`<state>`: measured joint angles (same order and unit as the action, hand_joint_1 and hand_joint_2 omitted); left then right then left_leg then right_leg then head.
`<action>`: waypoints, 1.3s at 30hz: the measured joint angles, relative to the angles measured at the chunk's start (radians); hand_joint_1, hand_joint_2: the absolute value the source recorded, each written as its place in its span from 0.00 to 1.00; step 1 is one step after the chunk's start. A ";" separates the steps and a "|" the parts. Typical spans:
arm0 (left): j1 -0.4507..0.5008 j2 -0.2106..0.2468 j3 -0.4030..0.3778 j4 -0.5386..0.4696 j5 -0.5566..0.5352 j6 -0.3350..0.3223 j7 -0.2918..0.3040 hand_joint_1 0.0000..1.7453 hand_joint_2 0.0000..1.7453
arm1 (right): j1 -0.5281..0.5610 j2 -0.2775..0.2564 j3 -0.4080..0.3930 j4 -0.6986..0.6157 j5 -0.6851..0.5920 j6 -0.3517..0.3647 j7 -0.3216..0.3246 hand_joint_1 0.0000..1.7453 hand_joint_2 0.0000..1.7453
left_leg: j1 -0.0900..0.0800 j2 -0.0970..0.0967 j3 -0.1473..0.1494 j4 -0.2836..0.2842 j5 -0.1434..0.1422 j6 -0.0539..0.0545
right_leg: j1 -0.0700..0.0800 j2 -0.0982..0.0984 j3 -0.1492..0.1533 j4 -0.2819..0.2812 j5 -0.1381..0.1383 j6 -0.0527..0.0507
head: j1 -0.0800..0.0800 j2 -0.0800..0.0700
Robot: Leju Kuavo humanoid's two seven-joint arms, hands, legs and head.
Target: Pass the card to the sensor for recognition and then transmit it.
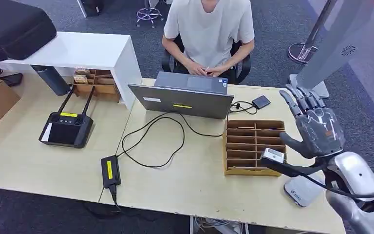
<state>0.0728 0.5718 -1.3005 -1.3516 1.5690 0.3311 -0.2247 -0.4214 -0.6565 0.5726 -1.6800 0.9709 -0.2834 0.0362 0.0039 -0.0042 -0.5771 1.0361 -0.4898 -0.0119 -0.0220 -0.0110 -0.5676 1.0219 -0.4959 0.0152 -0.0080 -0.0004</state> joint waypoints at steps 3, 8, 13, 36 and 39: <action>0.002 0.002 -0.006 -0.001 0.000 -0.003 -0.006 0.00 1.00 | 0.021 0.006 -0.001 0.021 -0.002 -0.007 -0.003 0.00 1.00 | 0.000 0.000 0.000 0.000 0.000 0.000 | 0.000 0.000 0.000 0.000 0.000 0.000 | 0.000 0.000; 0.000 0.004 -0.014 -0.001 0.000 -0.004 0.002 0.00 1.00 | 0.039 0.035 -0.001 0.086 0.023 -0.034 -0.001 0.00 1.00 | 0.000 0.000 -0.001 0.000 0.000 0.000 | 0.000 0.000 0.000 0.000 0.000 0.000 | 0.000 0.000; -0.005 0.004 -0.016 -0.001 0.000 -0.006 0.016 0.00 1.00 | 0.039 0.054 -0.011 0.165 0.047 -0.049 0.016 0.00 1.00 | 0.000 0.000 -0.001 0.000 0.000 0.000 | 0.000 -0.001 0.000 0.000 0.000 0.000 | 0.000 0.000; -0.042 -0.005 -0.023 0.005 -0.003 -0.016 0.066 0.00 1.00 | -0.019 0.152 -0.068 0.494 0.092 -0.103 0.031 0.00 1.00 | 0.000 0.000 -0.001 0.000 0.000 0.000 | 0.000 0.000 0.000 0.000 0.000 0.000 | 0.000 0.000; -0.047 -0.006 -0.024 0.006 -0.007 -0.014 0.077 0.00 1.00 | -0.037 0.172 -0.069 0.527 0.099 -0.106 0.030 0.00 1.00 | 0.000 0.000 -0.001 0.000 0.000 0.000 | 0.000 0.000 0.000 0.000 0.000 0.000 | 0.000 0.000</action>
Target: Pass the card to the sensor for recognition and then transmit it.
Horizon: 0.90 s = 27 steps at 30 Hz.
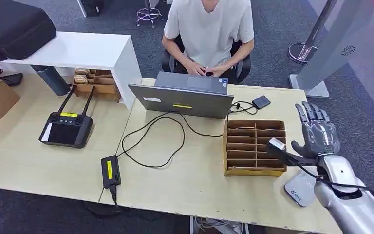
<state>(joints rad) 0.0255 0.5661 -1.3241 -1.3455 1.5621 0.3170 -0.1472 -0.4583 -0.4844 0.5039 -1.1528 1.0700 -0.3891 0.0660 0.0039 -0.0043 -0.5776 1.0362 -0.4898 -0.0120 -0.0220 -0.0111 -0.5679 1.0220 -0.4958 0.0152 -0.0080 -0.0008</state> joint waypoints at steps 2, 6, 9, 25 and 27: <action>-0.002 0.000 0.000 0.000 -0.001 0.000 0.002 0.00 1.00 | -0.006 0.009 0.000 0.010 0.001 -0.004 0.000 0.00 1.00 | 0.000 0.000 0.000 0.000 0.000 0.000 | 0.000 0.000 0.000 0.000 0.000 0.000 | 0.000 0.000; -0.003 0.000 -0.001 0.003 -0.011 -0.008 0.004 0.00 1.00 | -0.014 0.025 0.000 0.025 0.001 -0.011 -0.009 0.00 1.00 | 0.000 0.000 0.000 0.000 0.000 0.000 | 0.000 0.000 0.000 0.000 0.000 0.000 | 0.000 0.000; -0.006 0.000 -0.001 0.005 -0.014 -0.010 0.008 0.00 1.00 | -0.022 0.037 0.000 0.034 0.003 -0.010 -0.014 0.00 1.00 | 0.000 0.000 0.000 0.000 0.000 0.000 | 0.000 0.000 0.000 0.000 0.000 0.000 | 0.000 0.000; -0.012 -0.005 -0.002 0.029 -0.042 -0.014 0.030 0.00 1.00 | -0.056 0.085 0.002 0.073 0.003 -0.012 -0.014 0.00 1.00 | 0.000 0.000 0.000 0.000 0.000 0.000 | 0.000 0.000 0.000 0.000 0.000 0.000 | 0.000 0.000; -0.012 -0.006 -0.002 0.032 -0.045 -0.014 0.030 0.00 1.00 | -0.058 0.088 0.002 0.076 0.002 -0.012 -0.014 0.00 1.00 | 0.000 0.000 0.000 0.000 0.000 0.000 | 0.000 0.000 0.000 0.000 0.000 0.000 | 0.000 0.000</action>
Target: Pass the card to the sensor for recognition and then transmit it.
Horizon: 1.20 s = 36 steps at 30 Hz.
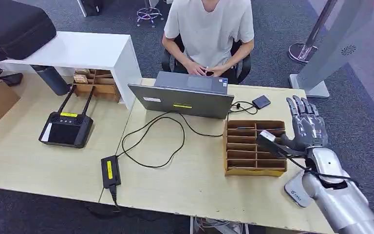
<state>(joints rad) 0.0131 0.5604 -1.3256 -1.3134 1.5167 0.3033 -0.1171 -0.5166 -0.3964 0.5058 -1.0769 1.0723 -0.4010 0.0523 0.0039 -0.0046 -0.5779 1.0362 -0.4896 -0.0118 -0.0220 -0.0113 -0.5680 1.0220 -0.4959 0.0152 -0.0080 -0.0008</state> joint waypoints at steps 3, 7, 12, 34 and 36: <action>0.000 -0.003 0.000 0.005 -0.003 -0.002 0.002 0.00 1.00 | -0.001 0.004 0.000 0.004 -0.003 0.000 0.000 0.00 1.00 | 0.000 0.000 0.000 0.000 0.000 0.000 | 0.000 0.000 0.000 0.000 0.000 0.000 | 0.000 0.000; 0.000 -0.004 0.000 0.008 -0.007 -0.002 0.005 0.00 1.00 | -0.001 0.007 0.000 0.006 -0.007 0.000 0.000 0.00 1.00 | 0.000 0.000 0.000 0.000 0.000 0.000 | 0.000 0.000 0.000 0.000 0.000 0.000 | 0.000 0.000; 0.000 -0.005 0.000 0.010 -0.008 -0.002 0.009 0.00 1.00 | -0.001 0.010 0.000 0.008 -0.013 0.000 -0.001 0.00 1.00 | 0.000 0.000 0.000 0.000 0.000 0.000 | 0.000 0.000 0.000 0.000 0.000 0.000 | 0.000 0.000; -0.001 -0.018 0.008 0.034 -0.049 -0.019 0.040 0.00 1.00 | -0.001 0.037 0.004 0.035 -0.038 0.001 -0.013 0.00 1.00 | 0.000 0.000 0.000 0.000 0.000 0.000 | 0.000 0.000 0.000 0.000 0.000 0.000 | 0.000 0.000; -0.001 -0.019 0.008 0.035 -0.052 -0.019 0.041 0.00 1.00 | -0.001 0.039 0.004 0.036 -0.038 0.001 -0.014 0.00 1.00 | 0.000 0.000 0.000 0.000 0.000 0.000 | 0.000 0.000 0.000 0.000 0.000 0.000 | 0.000 0.000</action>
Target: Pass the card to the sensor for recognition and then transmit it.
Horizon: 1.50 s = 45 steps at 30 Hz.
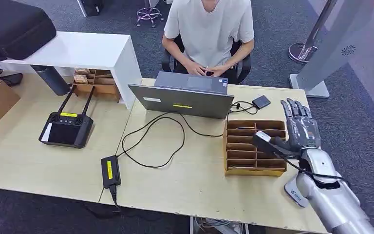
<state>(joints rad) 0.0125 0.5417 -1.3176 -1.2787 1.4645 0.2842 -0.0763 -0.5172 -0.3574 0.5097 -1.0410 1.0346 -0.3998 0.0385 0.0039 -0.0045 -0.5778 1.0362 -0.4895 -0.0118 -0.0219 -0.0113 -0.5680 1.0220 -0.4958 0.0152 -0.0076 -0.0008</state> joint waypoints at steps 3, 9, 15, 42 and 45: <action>0.000 -0.002 0.000 0.002 -0.002 0.000 0.000 0.00 1.00 | 0.000 0.001 0.000 0.002 0.000 0.000 0.000 0.00 1.00 | 0.000 0.000 0.000 0.000 0.000 0.000 | 0.000 0.000 0.000 0.000 0.000 0.000 | 0.000 0.000; 0.000 -0.003 0.001 0.006 -0.006 0.000 0.005 0.00 1.00 | 0.000 0.005 0.000 0.004 -0.003 0.000 0.000 0.00 1.00 | 0.000 0.000 0.000 0.000 0.000 0.000 | 0.000 0.000 0.000 0.000 0.000 0.000 | 0.000 0.000; 0.000 -0.006 0.005 0.010 -0.017 -0.002 0.014 0.00 1.00 | -0.001 0.008 0.000 0.005 -0.004 0.000 0.000 0.00 1.00 | 0.000 0.000 0.000 0.000 0.000 0.000 | 0.000 0.000 0.000 0.000 0.000 0.000 | 0.000 0.000; 0.002 -0.012 0.027 0.016 -0.063 -0.011 0.035 0.00 1.00 | -0.034 0.034 0.035 0.003 0.016 0.002 -0.007 0.00 1.00 | 0.000 0.000 0.000 0.000 0.000 0.000 | 0.000 0.000 0.000 0.000 0.000 0.000 | 0.000 0.000; 0.002 -0.012 0.027 0.016 -0.063 -0.011 0.035 0.00 1.00 | -0.034 0.034 0.040 0.003 0.016 0.002 -0.007 0.00 1.00 | 0.000 0.000 0.000 0.000 0.000 0.000 | 0.000 0.000 0.000 0.000 0.000 0.000 | 0.000 0.000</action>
<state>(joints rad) 0.0146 0.5299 -1.2902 -1.2623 1.4019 0.2728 -0.0416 -0.5514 -0.3231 0.5497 -1.0384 1.0502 -0.3983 0.0313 0.0039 -0.0045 -0.5778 1.0362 -0.4895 -0.0118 -0.0220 -0.0112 -0.5679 1.0220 -0.4958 0.0152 -0.0076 -0.0008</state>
